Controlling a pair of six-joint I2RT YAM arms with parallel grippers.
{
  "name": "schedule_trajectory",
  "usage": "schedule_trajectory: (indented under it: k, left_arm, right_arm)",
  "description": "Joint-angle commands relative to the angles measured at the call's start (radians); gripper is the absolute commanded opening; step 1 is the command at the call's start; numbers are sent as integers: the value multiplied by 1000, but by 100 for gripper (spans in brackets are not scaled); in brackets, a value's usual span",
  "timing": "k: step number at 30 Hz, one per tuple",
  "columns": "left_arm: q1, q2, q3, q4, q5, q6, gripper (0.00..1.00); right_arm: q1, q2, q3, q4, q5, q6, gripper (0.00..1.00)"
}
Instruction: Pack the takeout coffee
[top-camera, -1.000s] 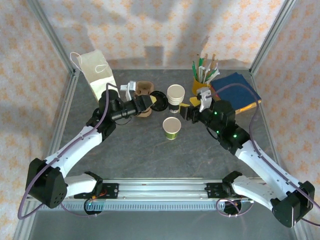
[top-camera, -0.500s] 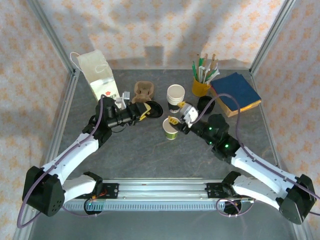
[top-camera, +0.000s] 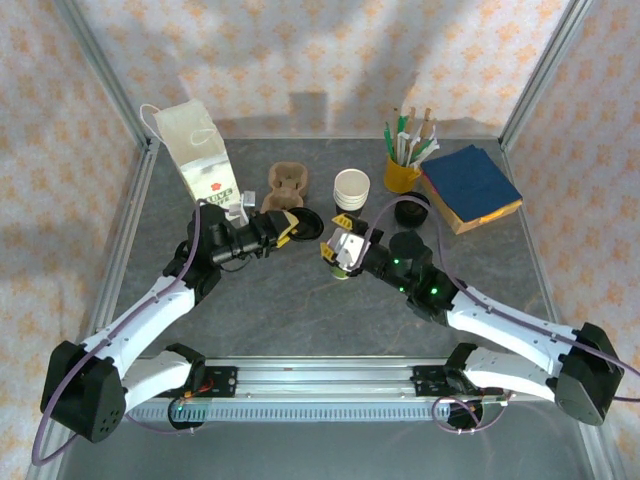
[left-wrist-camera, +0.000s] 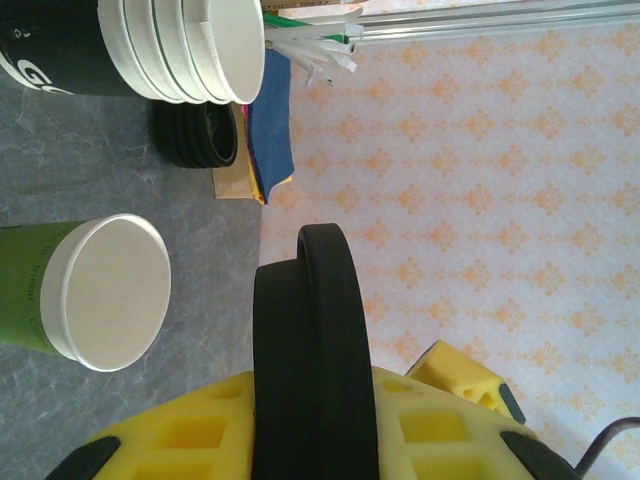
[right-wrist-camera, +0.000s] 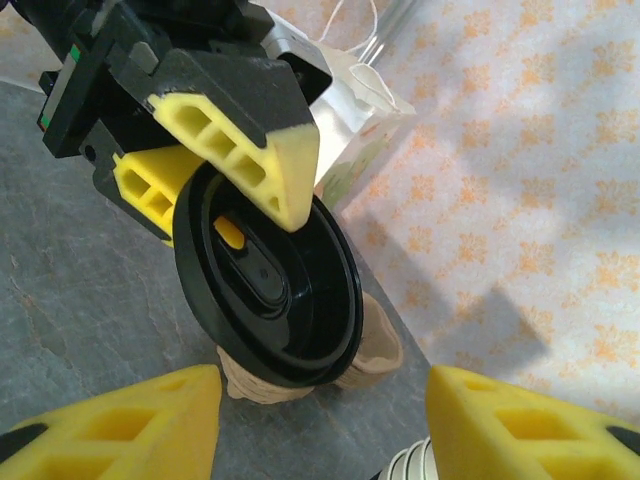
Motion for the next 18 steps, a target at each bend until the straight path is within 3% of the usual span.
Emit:
schedule_trajectory:
  k: [1, 11, 14, 18]
  left_arm:
    - [2, -26, 2, 48, -7, -22, 10]
    - [3, -24, -1, 55, -9, -15, 10]
    - [3, -15, 2, 55, -4, -13, 10]
    - [3, -12, 2, 60, -6, -13, 10]
  right_arm:
    - [19, 14, 39, 13, 12, -35, 54]
    - [37, 79, 101, -25, 22, -23, 46]
    - [48, 117, 154, -98, -3, -70, 37]
    - [63, 135, 170, -124, 2, -92, 34]
